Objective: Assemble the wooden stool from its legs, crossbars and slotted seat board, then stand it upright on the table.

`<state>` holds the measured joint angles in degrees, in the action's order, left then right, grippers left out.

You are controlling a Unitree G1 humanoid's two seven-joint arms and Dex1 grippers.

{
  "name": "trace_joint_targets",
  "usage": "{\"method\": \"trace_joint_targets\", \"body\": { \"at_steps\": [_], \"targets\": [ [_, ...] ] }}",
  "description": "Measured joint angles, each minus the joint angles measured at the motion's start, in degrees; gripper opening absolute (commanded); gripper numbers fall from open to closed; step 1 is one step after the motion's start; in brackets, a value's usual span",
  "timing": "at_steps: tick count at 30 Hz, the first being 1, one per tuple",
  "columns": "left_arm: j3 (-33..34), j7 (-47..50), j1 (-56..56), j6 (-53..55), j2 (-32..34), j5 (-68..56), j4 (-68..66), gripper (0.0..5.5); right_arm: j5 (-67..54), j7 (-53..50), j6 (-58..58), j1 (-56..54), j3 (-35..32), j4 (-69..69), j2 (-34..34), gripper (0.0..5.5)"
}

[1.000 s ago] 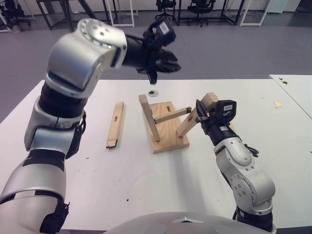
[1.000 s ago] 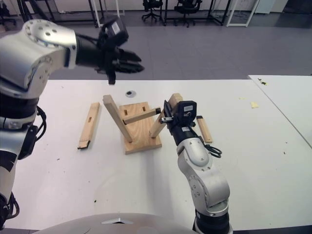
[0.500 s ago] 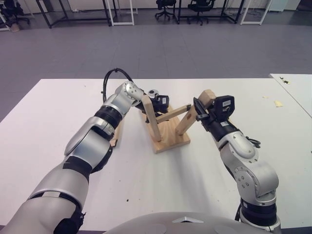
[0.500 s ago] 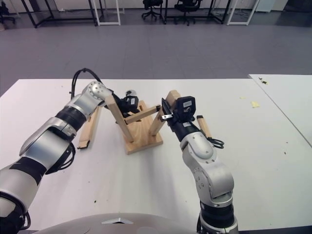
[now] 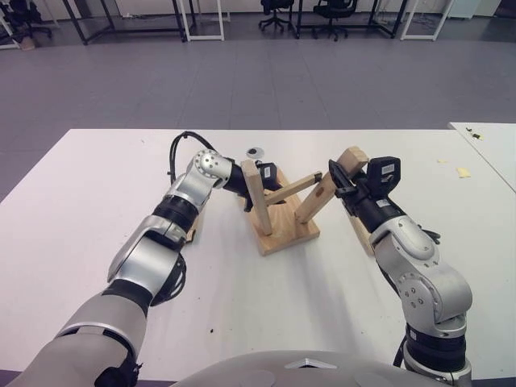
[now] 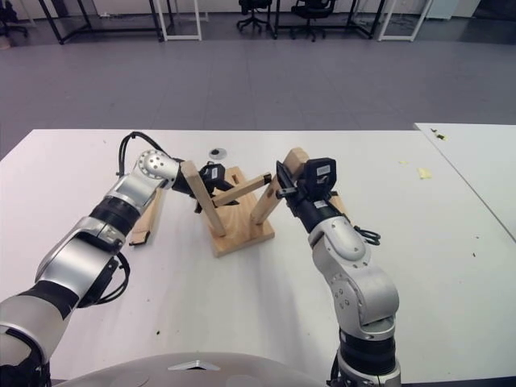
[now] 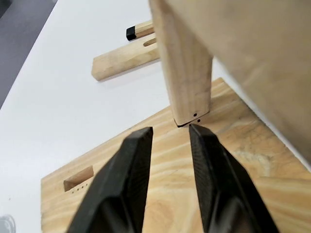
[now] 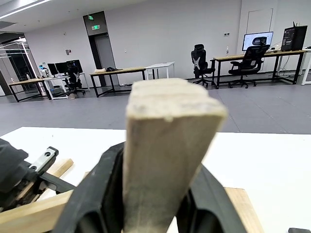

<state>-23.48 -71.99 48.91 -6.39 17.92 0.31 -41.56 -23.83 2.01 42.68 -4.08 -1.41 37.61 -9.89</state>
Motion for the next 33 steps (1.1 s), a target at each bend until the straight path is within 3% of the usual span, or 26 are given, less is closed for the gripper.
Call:
{"method": "trace_joint_targets", "body": {
  "at_steps": [12, 22, 28, 33],
  "targets": [
    [0.9, -0.8, -10.8, -4.4, 2.5, -2.3, 17.1, 1.38, -7.9, 6.5, 2.2, -3.4, -1.9, -3.4, -5.4, 1.15],
    [1.5, 2.7, -13.9, -8.1, 3.8, -2.2, 21.3, 1.38, -12.2, 14.3, 3.6, -9.0, -0.6, -8.8, -13.9, 1.16],
    [5.8, 8.7, -13.2, 6.1, 10.2, 2.0, 26.0, 1.38, -11.8, 9.8, 4.8, -7.3, 0.5, -4.1, -15.8, 1.16],
    [6.3, 10.8, -6.7, 10.3, 6.6, 2.1, 20.3, 1.38, -11.8, 7.6, 4.7, -6.5, 1.1, -3.3, -15.1, 1.16]
  ]
}}
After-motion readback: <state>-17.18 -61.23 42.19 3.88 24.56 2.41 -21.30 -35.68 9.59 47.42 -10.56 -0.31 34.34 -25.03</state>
